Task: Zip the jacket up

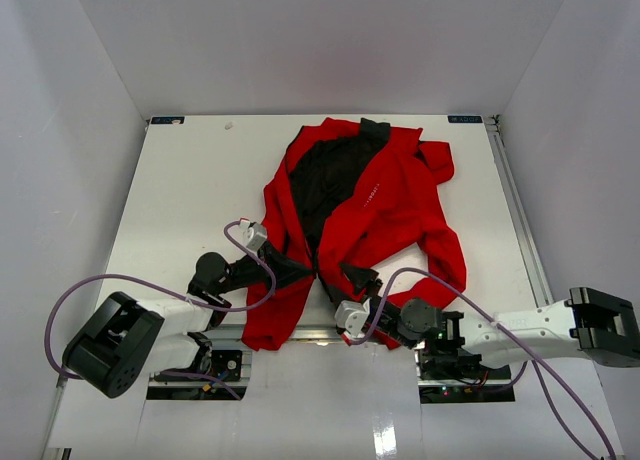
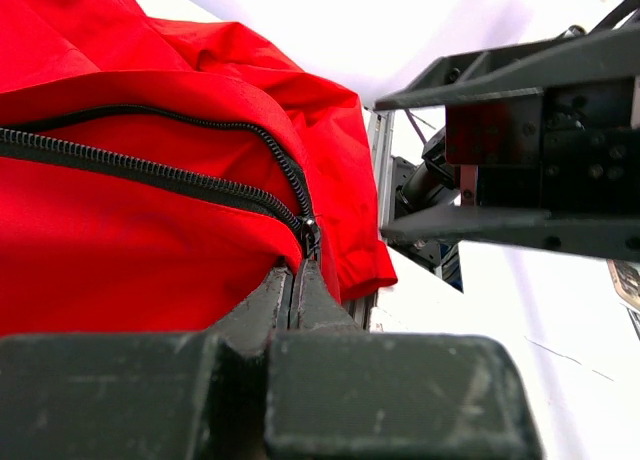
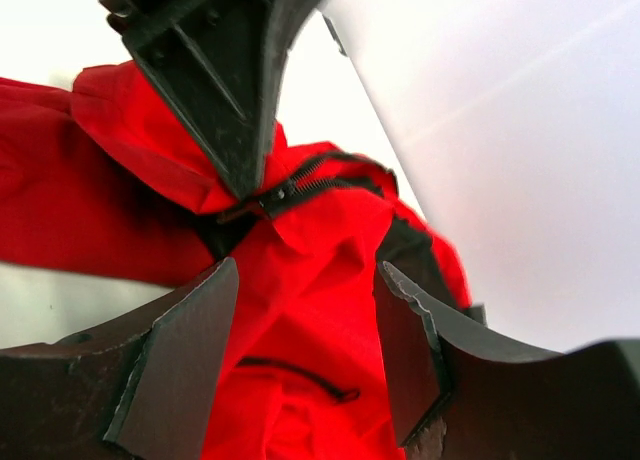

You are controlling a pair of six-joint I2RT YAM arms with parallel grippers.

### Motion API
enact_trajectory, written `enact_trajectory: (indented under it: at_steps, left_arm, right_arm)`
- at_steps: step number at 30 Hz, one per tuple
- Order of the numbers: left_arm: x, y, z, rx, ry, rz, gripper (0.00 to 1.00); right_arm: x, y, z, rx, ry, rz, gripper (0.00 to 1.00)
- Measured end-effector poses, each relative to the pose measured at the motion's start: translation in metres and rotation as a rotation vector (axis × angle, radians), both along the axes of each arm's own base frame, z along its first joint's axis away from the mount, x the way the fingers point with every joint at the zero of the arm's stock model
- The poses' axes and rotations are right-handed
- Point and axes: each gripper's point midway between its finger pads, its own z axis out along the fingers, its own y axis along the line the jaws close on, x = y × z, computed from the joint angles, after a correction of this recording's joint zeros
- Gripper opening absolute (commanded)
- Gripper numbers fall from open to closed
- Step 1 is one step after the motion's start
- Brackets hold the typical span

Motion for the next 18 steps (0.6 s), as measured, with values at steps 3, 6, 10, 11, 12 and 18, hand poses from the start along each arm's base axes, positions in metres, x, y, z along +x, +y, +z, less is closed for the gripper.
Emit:
enact_trajectory:
  at_steps: [3,6,10,11,12,18]
  left_arm:
    - [0.0,0.0,0.0,0.001,0.002,-0.001,0.0]
    - [-0.001,0.0,0.0,0.001,0.005,-0.002,0.0]
    - [-0.001,0.001,0.0,0.002,0.008,-0.004,0.0]
    - [-0.001,0.001,-0.001,0.002,0.009,-0.007,0.0]
    - [-0.002,0.001,-0.001,0.002,0.012,-0.01,0.0]
    - [-0.003,0.001,-0.002,0.005,0.019,-0.018,0.0]
  right_arm:
    - [-0.005,0.008,-0.002,-0.028,-0.055,0.019,0.63]
    - [-0.01,0.013,-0.003,-0.055,-0.105,0.03,0.63]
    - [-0.013,0.018,-0.007,-0.096,-0.164,0.025,0.63]
    - [-0.013,0.019,-0.008,-0.108,-0.178,0.023,0.63]
    - [-0.014,0.02,-0.01,-0.119,-0.194,0.02,0.63]
    - [-0.017,0.031,-0.017,-0.193,-0.335,-0.008,0.6]
